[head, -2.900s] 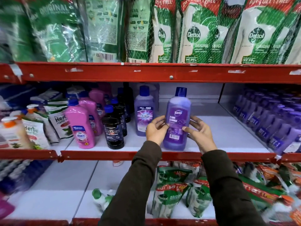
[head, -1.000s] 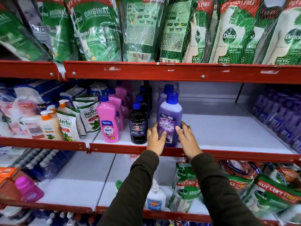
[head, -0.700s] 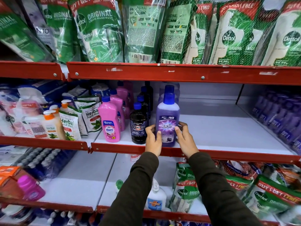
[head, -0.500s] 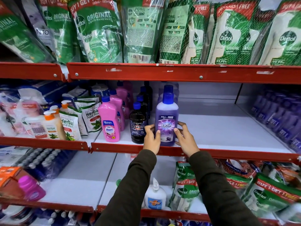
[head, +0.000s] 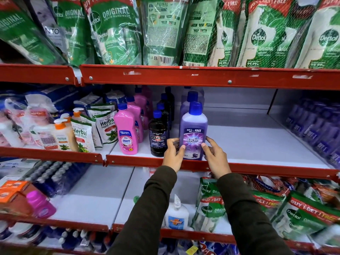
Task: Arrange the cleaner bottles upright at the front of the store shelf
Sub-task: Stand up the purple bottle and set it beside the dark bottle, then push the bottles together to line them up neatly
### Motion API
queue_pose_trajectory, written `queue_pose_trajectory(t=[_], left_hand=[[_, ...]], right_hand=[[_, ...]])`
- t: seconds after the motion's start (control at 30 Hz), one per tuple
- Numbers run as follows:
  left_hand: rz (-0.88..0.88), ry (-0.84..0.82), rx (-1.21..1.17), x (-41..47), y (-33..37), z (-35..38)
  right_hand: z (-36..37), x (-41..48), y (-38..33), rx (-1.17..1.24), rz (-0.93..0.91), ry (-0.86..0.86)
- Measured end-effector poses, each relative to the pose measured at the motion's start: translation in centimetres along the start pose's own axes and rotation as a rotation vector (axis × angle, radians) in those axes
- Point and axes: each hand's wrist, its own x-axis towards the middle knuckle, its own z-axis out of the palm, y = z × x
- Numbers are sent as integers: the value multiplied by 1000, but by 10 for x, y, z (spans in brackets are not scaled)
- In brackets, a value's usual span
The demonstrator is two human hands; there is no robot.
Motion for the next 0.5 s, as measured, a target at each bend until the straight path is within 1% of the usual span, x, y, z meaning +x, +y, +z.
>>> queue_pose_trajectory(t=[0.07,0.1,0.17,0.23,0.27,0.3,0.33,0.37,0.4,0.43,0.5], left_hand=[[14,11,-20,-3,-1,-1],[26,17,-26,-5,-2,-1],[58,56,-23,-13,-3,-2],[126,176,-30,-22,-7,-7],[158,266,-48,-26,-10,-10],[180,361,-62,-28,-15,-16],[188,446,-83,-28,-17,-23],[177,497,-114,-25,-19,-30],[133,516,-141,-19,-22,-37],[67,500,-170,-14,-23,-44],[-64,378,-277,-3,-19,-58]], right_hand=[[3,-2,-1,-10,15,40],[6,-3,0,-39,1,100],[13,-11,3,-132,-68,306],[27,-25,4,-158,-186,502],[36,-34,0,-152,-258,534],[48,-41,-4,-149,-336,515],[61,-48,-8,-149,-410,453],[74,-52,-11,-146,-451,371],[88,-54,-15,-133,-440,286],[100,-52,-19,-95,-366,208],[123,-42,-30,74,-91,94]])
